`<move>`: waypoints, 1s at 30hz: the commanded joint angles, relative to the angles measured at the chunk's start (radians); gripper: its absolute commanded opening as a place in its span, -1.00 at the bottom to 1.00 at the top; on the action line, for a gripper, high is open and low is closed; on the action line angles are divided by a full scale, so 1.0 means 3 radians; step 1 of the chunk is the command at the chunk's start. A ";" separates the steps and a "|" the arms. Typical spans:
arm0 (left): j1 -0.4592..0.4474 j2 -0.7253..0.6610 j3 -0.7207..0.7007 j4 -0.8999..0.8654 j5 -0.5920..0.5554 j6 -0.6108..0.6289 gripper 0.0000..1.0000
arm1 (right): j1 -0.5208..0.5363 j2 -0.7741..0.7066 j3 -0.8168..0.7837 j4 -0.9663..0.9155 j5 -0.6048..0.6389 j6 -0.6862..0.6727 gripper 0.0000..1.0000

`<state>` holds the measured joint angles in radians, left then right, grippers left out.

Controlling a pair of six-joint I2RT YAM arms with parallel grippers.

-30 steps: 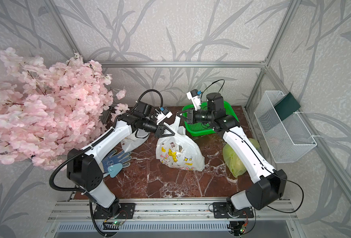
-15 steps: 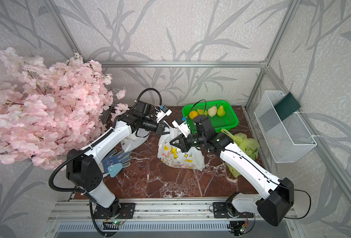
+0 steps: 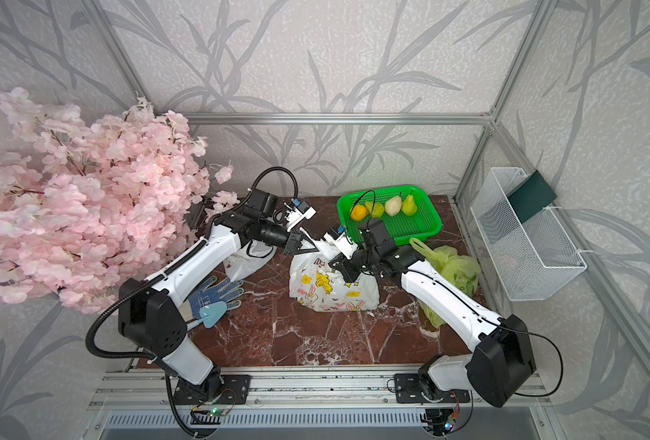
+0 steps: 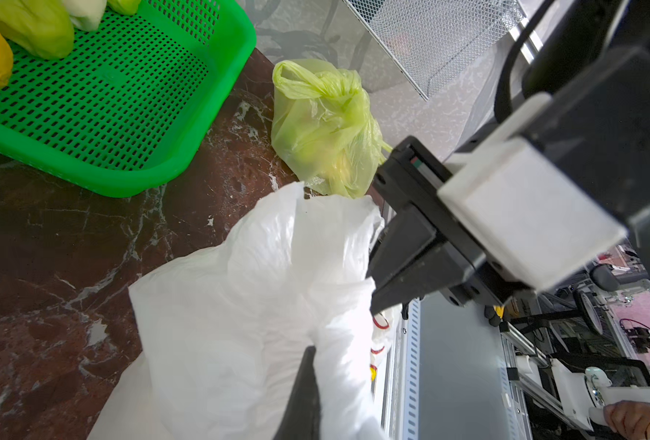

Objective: Place the pears into plastic bags & tie knots
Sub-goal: Tie the plastic bag at the center of the board.

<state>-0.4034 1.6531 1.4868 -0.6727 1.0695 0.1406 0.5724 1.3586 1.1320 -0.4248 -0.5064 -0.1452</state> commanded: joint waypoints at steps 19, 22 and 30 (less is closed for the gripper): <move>-0.0142 0.0002 -0.0051 0.0255 -0.0218 -0.0061 -0.20 | -0.0026 0.0053 0.0029 0.0001 -0.0221 -0.0314 -1.00; -0.0174 0.0013 -0.0107 0.0440 -0.0288 -0.0255 -0.20 | -0.0029 0.0063 0.0026 -0.0004 -0.0210 -0.0318 -1.00; -0.0253 -0.0062 -0.0474 0.1376 -0.0423 -0.0976 -0.29 | -0.0027 0.0068 0.0009 -0.0041 -0.0127 -0.0339 -1.00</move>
<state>-0.4664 1.6512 1.3746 -0.4084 0.9611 -0.0513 0.5644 1.3739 1.1431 -0.4313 -0.5537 -0.2371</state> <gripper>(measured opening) 0.359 0.050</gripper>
